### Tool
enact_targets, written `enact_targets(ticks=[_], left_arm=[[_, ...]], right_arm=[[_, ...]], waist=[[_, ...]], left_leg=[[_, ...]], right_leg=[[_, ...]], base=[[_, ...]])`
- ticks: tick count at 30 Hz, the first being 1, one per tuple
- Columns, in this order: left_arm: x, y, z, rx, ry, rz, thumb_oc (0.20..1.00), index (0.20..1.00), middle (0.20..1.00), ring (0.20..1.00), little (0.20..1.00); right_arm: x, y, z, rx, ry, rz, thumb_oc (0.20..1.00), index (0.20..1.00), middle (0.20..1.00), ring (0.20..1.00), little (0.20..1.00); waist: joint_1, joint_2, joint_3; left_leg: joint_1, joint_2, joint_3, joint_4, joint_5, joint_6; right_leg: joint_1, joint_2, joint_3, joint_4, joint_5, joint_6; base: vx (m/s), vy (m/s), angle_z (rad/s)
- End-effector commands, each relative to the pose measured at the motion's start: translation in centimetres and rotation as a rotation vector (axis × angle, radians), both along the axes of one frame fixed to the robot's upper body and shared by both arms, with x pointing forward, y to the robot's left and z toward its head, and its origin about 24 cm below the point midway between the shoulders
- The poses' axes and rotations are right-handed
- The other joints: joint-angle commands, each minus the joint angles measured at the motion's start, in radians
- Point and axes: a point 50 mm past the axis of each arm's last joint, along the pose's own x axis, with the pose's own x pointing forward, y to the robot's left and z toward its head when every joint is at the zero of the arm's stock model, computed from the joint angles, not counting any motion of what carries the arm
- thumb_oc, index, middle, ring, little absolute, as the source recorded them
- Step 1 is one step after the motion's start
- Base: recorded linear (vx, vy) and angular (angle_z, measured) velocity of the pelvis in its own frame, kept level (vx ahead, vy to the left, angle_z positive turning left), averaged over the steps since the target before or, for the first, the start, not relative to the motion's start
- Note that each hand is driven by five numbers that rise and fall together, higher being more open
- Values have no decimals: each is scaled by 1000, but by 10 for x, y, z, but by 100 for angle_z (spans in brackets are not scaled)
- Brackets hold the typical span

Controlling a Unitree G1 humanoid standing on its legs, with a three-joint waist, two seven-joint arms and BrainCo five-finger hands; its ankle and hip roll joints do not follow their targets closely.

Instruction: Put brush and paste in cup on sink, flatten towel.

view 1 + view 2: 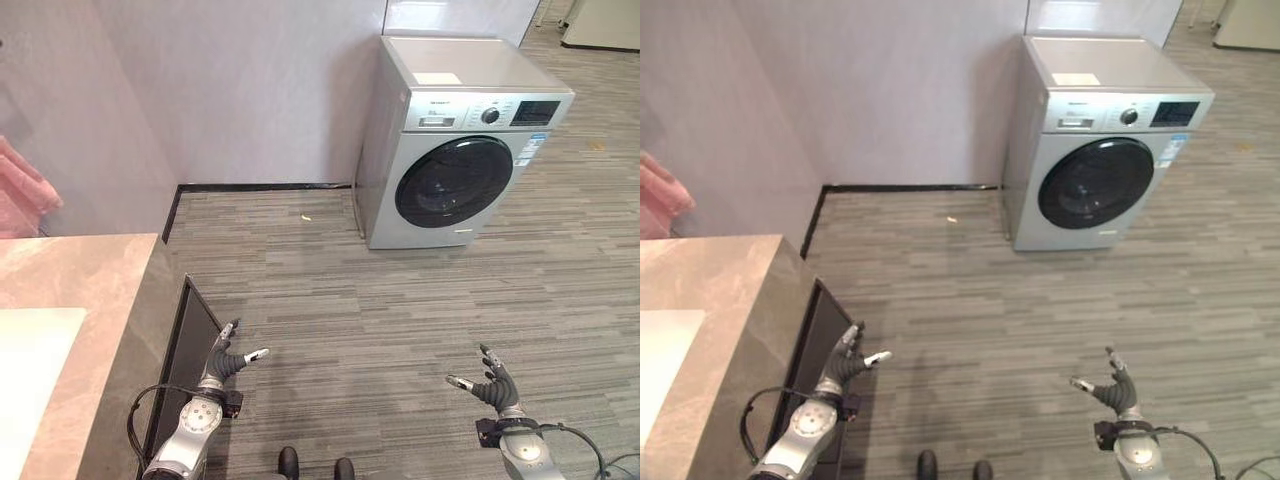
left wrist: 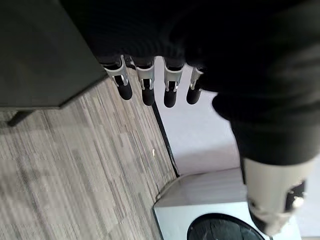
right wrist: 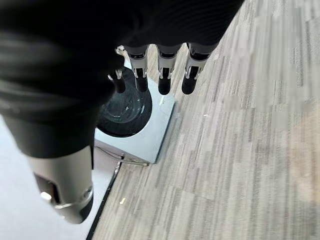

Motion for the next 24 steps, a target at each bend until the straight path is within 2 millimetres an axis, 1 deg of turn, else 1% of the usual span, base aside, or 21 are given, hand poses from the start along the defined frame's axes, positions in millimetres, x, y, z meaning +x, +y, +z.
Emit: enact_targets(ticks=[1, 4, 6, 7, 9, 11, 12, 13, 16, 18, 21, 24], left_arm=[[22, 5, 17, 46, -91, -17, 1000, 1000, 1000, 1000, 1000], [17, 5, 7, 100, -38, -49, 1000, 1000, 1000, 1000, 1000], [12, 4, -3, 83, 12, -20, 1000, 1000, 1000, 1000, 1000], [13, 0, -7, 59, 29, 9, 1000, 1000, 1000, 1000, 1000], [17, -7, -6, 39, 22, 2, 1000, 1000, 1000, 1000, 1000], [18, -13, -5, 18, 13, 0, 1000, 1000, 1000, 1000, 1000], [19, -14, -4, 0, 2, 8, 1000, 1000, 1000, 1000, 1000], [18, -15, -3, -18, 2, 14, 1000, 1000, 1000, 1000, 1000], [18, -15, -5, -30, 12, 24, 1000, 1000, 1000, 1000, 1000], [18, -14, -6, -43, 12, 35, 1000, 1000, 1000, 1000, 1000], [20, -13, -3, -49, -1, 35, 1000, 1000, 1000, 1000, 1000], [20, -11, -2, -55, -8, 34, 1000, 1000, 1000, 1000, 1000]], right_arm=[[18, -4, 17, -34, -88, 31, 1000, 1000, 1000, 1000, 1000], [26, -2, 19, -62, -90, 61, 1000, 1000, 1000, 1000, 1000], [28, 0, 17, -37, -92, 52, 1000, 1000, 1000, 1000, 1000], [30, 3, 17, -32, -97, 53, 1000, 1000, 1000, 1000, 1000], [27, 1, 14, 1, -98, 6, 1000, 1000, 1000, 1000, 1000], [26, 1, 13, 36, -112, -37, 1000, 1000, 1000, 1000, 1000], [25, 2, 12, 96, -131, -81, 1000, 1000, 1000, 1000, 1000], [23, 2, 10, 142, -143, -120, 1000, 1000, 1000, 1000, 1000], [18, 3, 2, 274, -163, -223, 1000, 1000, 1000, 1000, 1000], [18, 6, 1, 312, -175, -233, 1000, 1000, 1000, 1000, 1000], [16, 6, 0, 317, -165, -222, 1000, 1000, 1000, 1000, 1000], [15, 5, -1, 306, -145, -195, 1000, 1000, 1000, 1000, 1000]], waist=[[25, -10, -49], [29, -9, -45], [30, -8, -31], [30, -9, 8], [24, -13, 36], [22, -13, 50], [21, -11, 61], [19, -9, 67], [21, -11, 77], [22, -13, 76], [24, -17, 69], [28, -20, 62]], left_leg=[[-30, 1, 9, 58, -53, -27], [-40, -3, 27, 113, -90, -19], [-64, -8, 40, 197, -120, -17], [-126, -6, 44, 340, -168, -16], [-172, -3, 39, 456, -225, -10], [-204, 2, 28, 550, -278, 3], [-223, 6, 25, 600, -303, 10], [-227, 5, 24, 618, -316, 15], [-227, 3, 31, 636, -330, 19], [-221, 1, 35, 617, -319, 16], [-209, -3, 34, 571, -291, 8], [-190, -7, 30, 501, -232, -6]], right_leg=[[-38, -27, 31, 76, -48, 80], [-46, -34, 28, 119, -70, 83], [-64, -32, 23, 194, -101, 81], [-121, -38, 6, 347, -160, 76], [-170, -49, -10, 475, -213, 70], [-197, -60, -20, 554, -260, 60], [-216, -66, -22, 606, -284, 55], [-225, -67, -21, 627, -292, 50], [-226, -63, -19, 635, -298, 40], [-217, -62, -21, 608, -288, 41], [-202, -56, -17, 564, -267, 44], [-189, -48, -7, 497, -227, 50]], base=[[13, 20, -13], [7, 17, -5], [-61, 16, -17], [-118, -2, -21], [-70, -13, 13], [19, -9, 29], [27, -2, 24], [23, -2, 20], [33, -16, -2], [44, -29, -5], [52, -41, -5], [39, -40, -4]])
